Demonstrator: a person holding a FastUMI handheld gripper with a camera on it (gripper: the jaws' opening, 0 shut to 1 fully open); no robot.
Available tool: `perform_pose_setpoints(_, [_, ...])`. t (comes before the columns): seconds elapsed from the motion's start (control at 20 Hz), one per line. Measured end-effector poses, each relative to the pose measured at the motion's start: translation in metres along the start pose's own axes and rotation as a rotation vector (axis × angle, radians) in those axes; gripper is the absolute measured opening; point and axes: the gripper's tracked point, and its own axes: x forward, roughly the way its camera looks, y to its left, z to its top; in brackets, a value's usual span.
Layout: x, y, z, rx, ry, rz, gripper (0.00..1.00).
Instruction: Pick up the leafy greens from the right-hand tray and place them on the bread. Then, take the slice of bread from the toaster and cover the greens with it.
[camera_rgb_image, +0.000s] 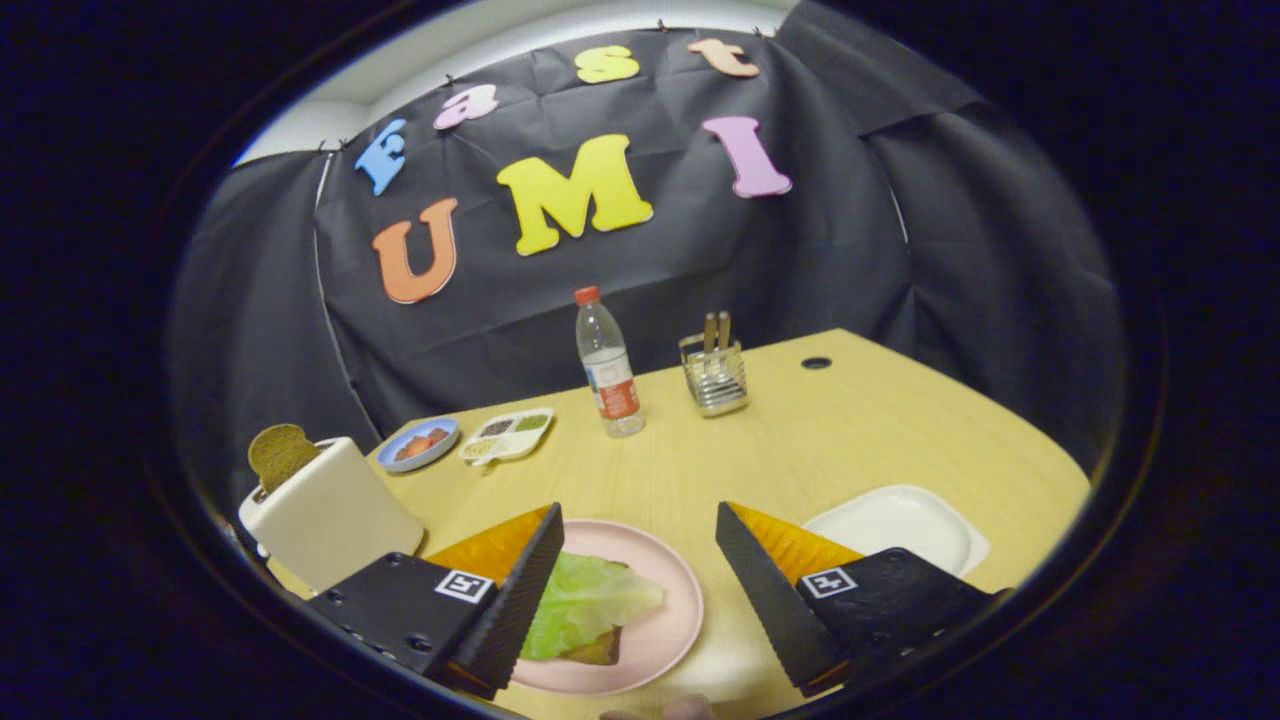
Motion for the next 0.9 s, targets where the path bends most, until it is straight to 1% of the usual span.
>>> perform_pose_setpoints(0.15, [-0.026, 0.012, 0.024, -0.066, -0.106, -0.051, 0.96])
perform_pose_setpoints(0.3, [-0.049, 0.035, 0.039, -0.104, -0.179, -0.065, 0.95])
perform_pose_setpoints(0.45, [-0.063, 0.057, 0.042, -0.094, -0.199, -0.064, 0.96])
perform_pose_setpoints(0.6, [-0.079, 0.098, 0.046, -0.106, -0.216, -0.029, 0.95])
perform_pose_setpoints(0.85, [-0.098, 0.213, 0.038, -0.190, -0.243, 0.127, 0.96])
perform_pose_setpoints(0.9, [-0.099, 0.238, 0.032, -0.207, -0.240, 0.164, 0.95])
